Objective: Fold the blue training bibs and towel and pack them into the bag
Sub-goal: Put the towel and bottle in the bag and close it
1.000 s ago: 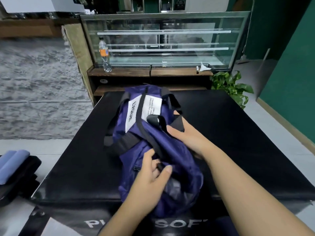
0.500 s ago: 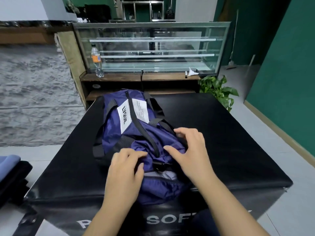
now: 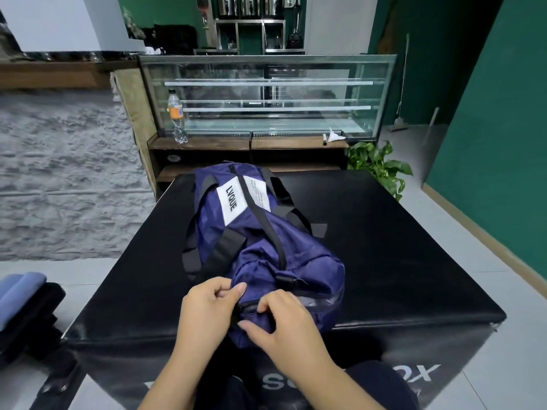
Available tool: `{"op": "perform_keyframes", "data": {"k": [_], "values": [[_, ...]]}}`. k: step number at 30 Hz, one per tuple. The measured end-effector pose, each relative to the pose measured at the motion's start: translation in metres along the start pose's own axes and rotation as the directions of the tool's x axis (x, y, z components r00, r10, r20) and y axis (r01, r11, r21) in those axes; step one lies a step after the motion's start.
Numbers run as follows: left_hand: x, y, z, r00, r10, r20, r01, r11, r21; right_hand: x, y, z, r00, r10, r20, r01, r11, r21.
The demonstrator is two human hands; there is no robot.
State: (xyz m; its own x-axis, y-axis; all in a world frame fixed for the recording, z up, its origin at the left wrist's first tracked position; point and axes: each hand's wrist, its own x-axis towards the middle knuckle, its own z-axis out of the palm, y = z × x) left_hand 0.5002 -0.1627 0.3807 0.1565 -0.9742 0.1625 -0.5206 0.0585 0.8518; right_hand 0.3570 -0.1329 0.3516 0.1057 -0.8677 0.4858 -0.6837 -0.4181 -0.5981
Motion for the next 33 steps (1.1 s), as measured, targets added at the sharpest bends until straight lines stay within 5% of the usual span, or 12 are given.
{"op": "perform_keyframes", "data": {"k": [4,15,19,33], "values": [[-0.007,0.01,-0.001,0.999,-0.05,0.008,0.05,0.984,-0.172,0.003,-0.011,-0.001,0.987,0.096,0.128,-0.089,0.994,-0.06],[-0.025,0.034,0.01,0.997,-0.081,0.002,0.077,0.933,-0.351,-0.006,0.005,-0.015,1.0,0.025,-0.003,-0.025,0.999,-0.026],[-0.036,0.029,0.018,0.997,-0.079,-0.023,0.063,0.917,-0.393,-0.016,0.012,-0.013,0.996,-0.037,-0.076,0.026,0.99,-0.139],[-0.05,0.005,0.017,0.995,0.017,-0.102,-0.036,0.982,-0.187,-0.035,-0.001,0.005,0.951,-0.205,-0.23,0.092,0.902,-0.421]]}}
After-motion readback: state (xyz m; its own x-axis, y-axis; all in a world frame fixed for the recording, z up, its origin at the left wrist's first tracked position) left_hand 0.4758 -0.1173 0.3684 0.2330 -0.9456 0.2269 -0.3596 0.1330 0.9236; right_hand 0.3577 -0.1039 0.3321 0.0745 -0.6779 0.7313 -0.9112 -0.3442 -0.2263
